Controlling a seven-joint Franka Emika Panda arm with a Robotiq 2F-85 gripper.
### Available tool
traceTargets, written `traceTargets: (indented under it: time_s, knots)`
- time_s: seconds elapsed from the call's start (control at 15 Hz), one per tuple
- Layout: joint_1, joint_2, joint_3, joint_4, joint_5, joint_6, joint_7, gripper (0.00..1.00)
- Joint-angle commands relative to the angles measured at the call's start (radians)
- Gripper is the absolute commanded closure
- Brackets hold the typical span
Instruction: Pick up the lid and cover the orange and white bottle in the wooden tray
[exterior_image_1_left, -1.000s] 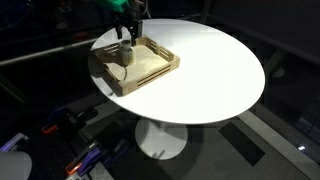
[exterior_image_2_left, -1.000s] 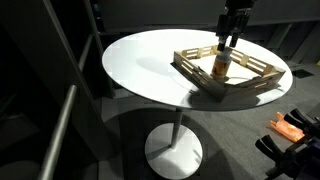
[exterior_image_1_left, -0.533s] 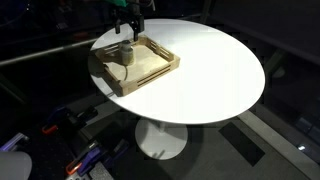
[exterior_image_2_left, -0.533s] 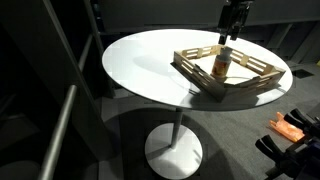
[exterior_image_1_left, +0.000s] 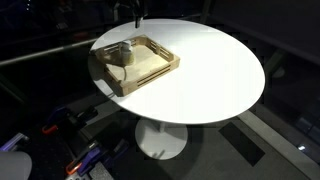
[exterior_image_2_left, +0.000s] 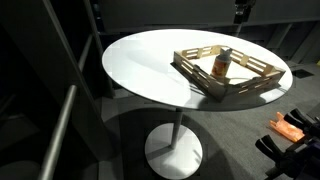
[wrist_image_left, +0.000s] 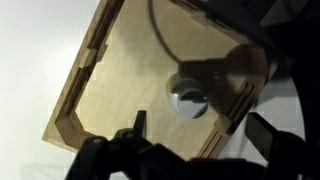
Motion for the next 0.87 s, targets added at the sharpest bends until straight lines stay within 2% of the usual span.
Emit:
traceTargets:
  time_s: [0.0, 0.47, 0.8]
  knots:
    - [-0.007, -0.065, -0.011, 0.031, -0.025, -0.066, 0.012, 0.0]
    - [-0.003, -0.15, -0.021, 0.024, -0.099, -0.063, 0.206, 0.0]
    - [-0.002, -0.137, -0.022, 0.023, -0.078, -0.055, 0.186, 0.0]
